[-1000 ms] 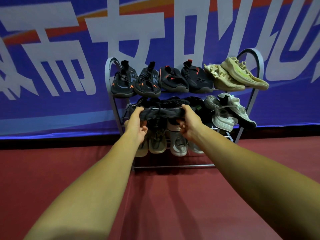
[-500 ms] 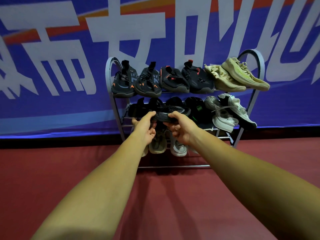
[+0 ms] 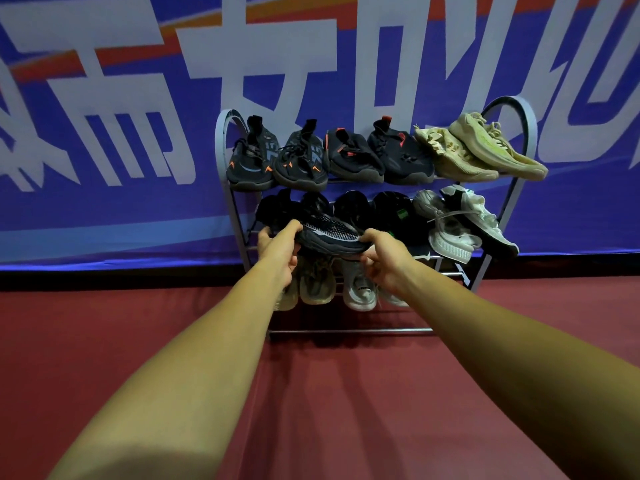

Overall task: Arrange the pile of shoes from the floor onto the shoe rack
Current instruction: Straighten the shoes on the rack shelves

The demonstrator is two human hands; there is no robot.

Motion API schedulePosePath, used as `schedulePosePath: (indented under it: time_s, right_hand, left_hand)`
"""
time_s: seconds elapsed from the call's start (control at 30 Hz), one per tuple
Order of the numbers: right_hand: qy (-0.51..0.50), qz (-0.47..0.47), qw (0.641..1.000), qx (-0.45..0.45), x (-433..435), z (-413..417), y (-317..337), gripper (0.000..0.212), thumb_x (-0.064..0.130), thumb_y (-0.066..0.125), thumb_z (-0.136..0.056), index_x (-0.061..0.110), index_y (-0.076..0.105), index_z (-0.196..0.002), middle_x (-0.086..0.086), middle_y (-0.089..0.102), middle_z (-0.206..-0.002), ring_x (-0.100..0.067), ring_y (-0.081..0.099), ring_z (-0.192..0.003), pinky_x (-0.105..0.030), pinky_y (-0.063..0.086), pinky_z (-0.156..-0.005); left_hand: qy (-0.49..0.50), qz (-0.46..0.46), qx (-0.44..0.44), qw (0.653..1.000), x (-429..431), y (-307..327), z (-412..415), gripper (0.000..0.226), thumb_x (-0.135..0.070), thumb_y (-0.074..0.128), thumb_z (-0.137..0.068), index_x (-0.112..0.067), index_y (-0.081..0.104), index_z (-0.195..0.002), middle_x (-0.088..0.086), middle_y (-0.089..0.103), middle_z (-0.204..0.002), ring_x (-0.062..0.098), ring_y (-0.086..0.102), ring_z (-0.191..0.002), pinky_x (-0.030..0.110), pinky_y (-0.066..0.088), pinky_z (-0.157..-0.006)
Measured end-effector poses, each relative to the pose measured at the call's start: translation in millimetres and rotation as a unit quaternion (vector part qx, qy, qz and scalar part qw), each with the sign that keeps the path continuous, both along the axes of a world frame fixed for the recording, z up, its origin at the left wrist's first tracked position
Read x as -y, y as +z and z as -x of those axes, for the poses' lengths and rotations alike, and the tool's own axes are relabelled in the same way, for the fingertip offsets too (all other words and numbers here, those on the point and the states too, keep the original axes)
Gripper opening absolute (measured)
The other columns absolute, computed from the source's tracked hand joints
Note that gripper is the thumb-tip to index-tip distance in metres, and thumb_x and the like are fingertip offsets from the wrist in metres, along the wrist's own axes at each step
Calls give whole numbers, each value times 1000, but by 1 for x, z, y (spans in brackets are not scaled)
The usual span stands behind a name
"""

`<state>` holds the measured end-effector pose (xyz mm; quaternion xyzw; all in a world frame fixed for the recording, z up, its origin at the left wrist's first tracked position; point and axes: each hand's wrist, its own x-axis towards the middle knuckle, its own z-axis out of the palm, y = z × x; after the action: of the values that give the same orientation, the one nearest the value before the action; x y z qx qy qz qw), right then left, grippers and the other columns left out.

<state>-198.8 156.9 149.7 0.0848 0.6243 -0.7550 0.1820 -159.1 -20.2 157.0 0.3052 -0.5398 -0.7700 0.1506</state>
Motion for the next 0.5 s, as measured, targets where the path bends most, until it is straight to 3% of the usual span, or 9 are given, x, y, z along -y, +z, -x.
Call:
schedulePosePath:
  time_s: [0.13,0.27,0.33,0.4,0.5]
  right_hand:
    - [26,28,999,-6,10,-3,1,13,9,58,-84,6,60,-97,-18,53,-83,-10,33,-43,-19,19,-40]
    - [53,43,998,-12,23,-6,-2,13,3,62,-86,15,59,-90,-2,51,-69,-6,35,-44,-16,19,-35]
    - [80,29,996,-11,29,-9,-5,27,7,65,-87,19,60,-110,1,58,-75,-3,40,-42,-16,25,-35]
    - [83,16,996,-17,33,-11,-5,42,14,71,-86,24,56,-124,0,67,-89,-2,51,-45,-17,33,-37]
    - [98,5,994,-51,35,-12,-3,40,37,73,-86,24,62,-123,0,74,-96,-1,55,-45,-18,34,-41]
  left_hand:
    - [-29,11,14,999,3,0,2,66,-34,81,-74,-19,49,-131,5,67,-116,13,62,-80,23,41,-48]
    - [-92,8,20,996,-2,3,-2,63,-19,75,-78,-35,44,-130,0,67,-107,15,64,-84,27,42,-58]
    - [-91,-2,12,996,-2,1,0,68,-4,69,-78,-30,44,-135,5,66,-109,20,62,-85,28,43,-58]
    - [-71,-8,13,997,1,0,0,66,2,67,-75,-11,48,-137,12,65,-103,21,60,-79,28,43,-56]
    - [-50,-21,12,998,6,3,-2,58,3,68,-77,-1,53,-133,12,64,-92,18,53,-66,25,40,-52]
